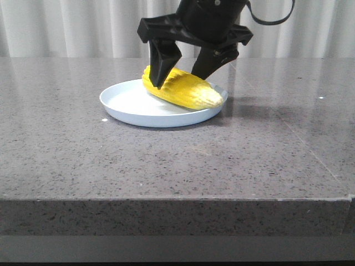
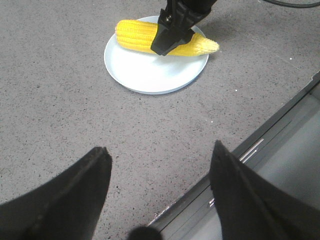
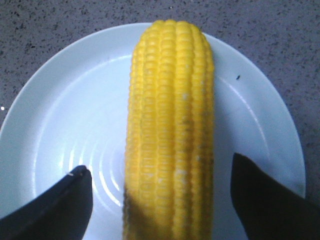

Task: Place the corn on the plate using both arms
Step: 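Carry the corn cob over the plate and lower it onto it, then open the right gripper to release the corn cob on the plate, then raise the right gripper up and away from the plate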

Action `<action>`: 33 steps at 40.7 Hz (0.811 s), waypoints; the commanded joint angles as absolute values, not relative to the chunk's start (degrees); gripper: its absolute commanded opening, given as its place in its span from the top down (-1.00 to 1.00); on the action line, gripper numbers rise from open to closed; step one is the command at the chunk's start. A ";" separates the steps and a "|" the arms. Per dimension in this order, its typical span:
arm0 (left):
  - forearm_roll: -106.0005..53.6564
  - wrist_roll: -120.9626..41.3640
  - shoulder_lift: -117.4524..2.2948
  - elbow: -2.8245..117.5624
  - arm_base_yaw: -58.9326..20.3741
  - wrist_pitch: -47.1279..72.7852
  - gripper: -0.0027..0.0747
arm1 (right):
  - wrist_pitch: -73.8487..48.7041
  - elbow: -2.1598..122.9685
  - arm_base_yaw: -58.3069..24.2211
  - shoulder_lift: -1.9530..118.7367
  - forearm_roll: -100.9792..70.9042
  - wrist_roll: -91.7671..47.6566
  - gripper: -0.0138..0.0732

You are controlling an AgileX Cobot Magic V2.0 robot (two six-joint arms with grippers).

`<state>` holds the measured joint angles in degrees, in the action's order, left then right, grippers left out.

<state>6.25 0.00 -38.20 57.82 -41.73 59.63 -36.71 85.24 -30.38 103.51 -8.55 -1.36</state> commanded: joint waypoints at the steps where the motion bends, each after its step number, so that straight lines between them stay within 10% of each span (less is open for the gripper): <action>1: 6.56 0.32 -38.23 59.16 -42.15 55.85 -0.17 | -36.91 88.75 -30.24 97.98 -9.01 -1.66 -0.69; 33: 6.56 0.32 -38.23 59.16 -42.15 55.85 -0.17 | -52.93 70.41 -30.24 56.73 -2.65 -2.73 -0.69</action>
<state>6.25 0.00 -38.20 57.82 -41.73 59.63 -55.84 72.57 -30.38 62.05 -3.65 -2.05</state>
